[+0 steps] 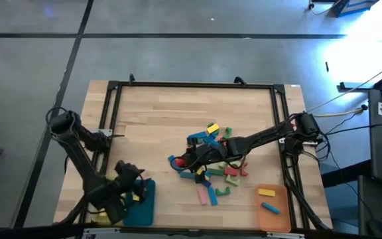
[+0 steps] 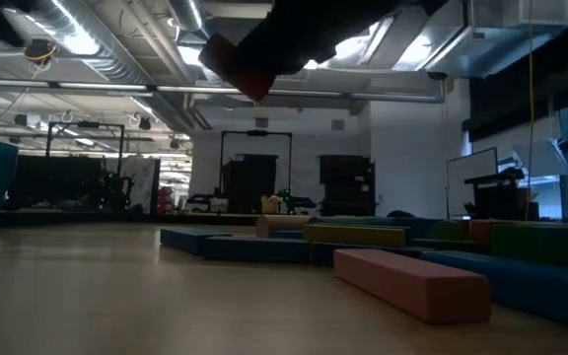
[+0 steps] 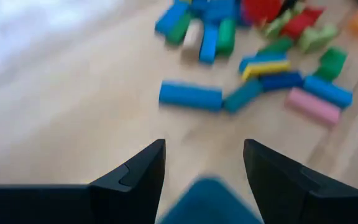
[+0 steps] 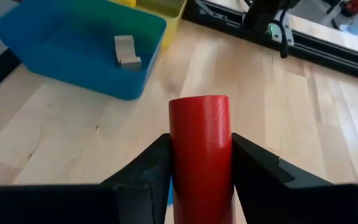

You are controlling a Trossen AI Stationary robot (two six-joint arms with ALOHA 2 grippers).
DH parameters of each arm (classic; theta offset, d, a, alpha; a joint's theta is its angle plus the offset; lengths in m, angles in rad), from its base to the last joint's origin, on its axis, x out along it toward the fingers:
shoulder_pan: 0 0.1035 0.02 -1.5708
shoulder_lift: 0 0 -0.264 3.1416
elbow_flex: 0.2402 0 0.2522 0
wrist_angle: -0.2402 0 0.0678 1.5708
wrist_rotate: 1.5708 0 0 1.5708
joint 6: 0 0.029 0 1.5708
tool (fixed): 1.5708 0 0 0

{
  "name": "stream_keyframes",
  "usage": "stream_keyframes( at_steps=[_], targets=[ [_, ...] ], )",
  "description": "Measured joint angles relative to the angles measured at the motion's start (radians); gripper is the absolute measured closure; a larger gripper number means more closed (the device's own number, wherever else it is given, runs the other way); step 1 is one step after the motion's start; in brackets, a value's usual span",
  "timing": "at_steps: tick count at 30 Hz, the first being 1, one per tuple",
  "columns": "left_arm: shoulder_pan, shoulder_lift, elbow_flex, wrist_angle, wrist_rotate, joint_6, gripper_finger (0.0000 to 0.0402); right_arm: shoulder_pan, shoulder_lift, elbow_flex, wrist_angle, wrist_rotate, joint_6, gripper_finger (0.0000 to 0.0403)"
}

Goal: Sort blocks by size
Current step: Put the red cylindrical block into the yellow bin

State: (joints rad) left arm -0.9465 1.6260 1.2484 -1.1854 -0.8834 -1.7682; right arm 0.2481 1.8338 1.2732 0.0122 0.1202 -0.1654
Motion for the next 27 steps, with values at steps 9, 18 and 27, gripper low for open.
stream_keyframes(
  at_steps=[9, 18, 27],
  targets=[
    [0.174, 0.000, 0.000, 0.186, -0.131, 0.419, 0.0204, 0.000, 0.002, 0.000, -0.002, 0.000, 0.002, 0.0258],
    [0.305, 0.000, 0.000, 0.378, -0.077, 0.802, 0.0204, 0.000, 0.002, 0.000, -0.006, 0.001, 0.002, 0.0258],
    [0.368, 0.000, 0.000, 0.414, 0.082, 0.928, 0.0204, 0.000, 0.002, -0.001, -0.016, 0.001, 0.003, 0.0258]
  ],
)
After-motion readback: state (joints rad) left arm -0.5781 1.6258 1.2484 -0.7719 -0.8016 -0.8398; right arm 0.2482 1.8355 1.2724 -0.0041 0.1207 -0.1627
